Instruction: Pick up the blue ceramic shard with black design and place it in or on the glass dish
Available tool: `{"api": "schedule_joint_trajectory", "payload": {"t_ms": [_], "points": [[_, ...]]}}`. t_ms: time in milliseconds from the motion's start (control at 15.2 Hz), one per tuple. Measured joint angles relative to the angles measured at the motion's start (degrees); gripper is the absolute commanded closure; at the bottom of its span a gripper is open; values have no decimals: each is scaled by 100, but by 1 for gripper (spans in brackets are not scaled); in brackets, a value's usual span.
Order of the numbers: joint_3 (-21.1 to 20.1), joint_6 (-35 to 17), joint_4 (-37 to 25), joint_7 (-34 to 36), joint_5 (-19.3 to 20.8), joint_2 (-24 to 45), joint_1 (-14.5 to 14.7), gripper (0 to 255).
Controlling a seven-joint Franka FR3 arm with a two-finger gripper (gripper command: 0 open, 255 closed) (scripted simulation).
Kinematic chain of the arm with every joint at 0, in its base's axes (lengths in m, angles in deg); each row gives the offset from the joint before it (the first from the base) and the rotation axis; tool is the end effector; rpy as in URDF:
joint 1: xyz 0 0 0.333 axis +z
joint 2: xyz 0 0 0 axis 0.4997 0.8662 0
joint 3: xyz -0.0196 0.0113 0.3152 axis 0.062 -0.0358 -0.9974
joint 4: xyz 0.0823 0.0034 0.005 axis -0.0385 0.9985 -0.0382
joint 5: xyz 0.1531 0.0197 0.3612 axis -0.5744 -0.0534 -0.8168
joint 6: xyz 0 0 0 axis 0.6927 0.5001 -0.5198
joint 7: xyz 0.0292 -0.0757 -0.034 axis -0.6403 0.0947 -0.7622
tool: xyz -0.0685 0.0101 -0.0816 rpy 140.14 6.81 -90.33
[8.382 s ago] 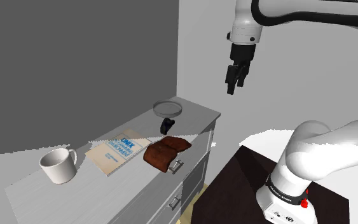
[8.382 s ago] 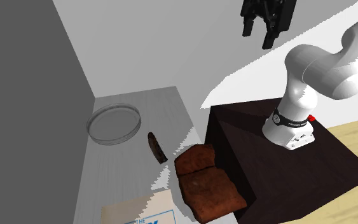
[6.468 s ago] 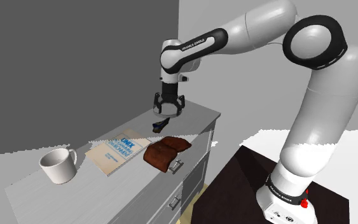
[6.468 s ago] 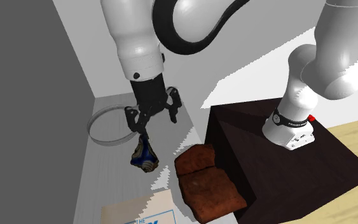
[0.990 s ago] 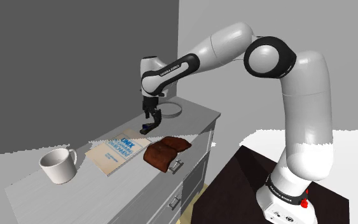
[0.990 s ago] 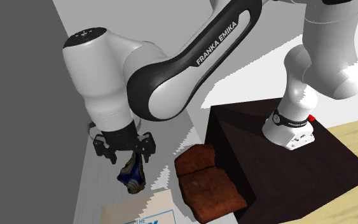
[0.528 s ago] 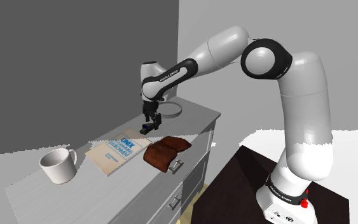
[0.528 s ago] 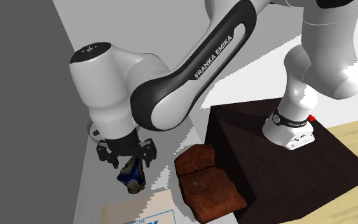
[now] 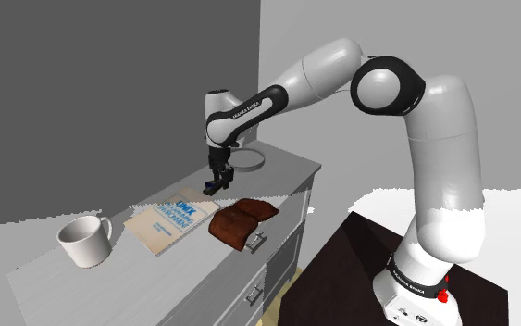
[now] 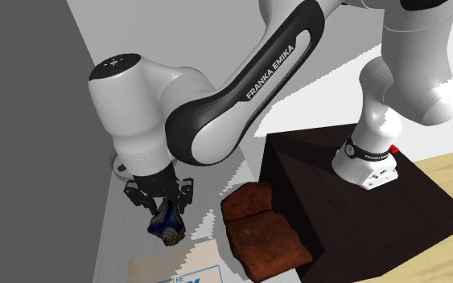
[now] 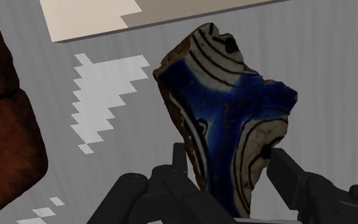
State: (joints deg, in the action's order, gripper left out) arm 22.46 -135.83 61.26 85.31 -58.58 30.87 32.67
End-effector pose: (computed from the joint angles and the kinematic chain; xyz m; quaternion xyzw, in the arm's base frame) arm 0.6470 0.1316 0.3107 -0.6509 0.7587 0.0230 0.0098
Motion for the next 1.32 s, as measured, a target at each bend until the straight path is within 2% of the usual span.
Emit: {"api": "schedule_joint_trajectory", "payload": {"t_ms": [528,1320], "points": [[-2,28,0,-2,-5,-26,-2,255],[-38,753,-362,-16,-70,-398,-24,255]]}}
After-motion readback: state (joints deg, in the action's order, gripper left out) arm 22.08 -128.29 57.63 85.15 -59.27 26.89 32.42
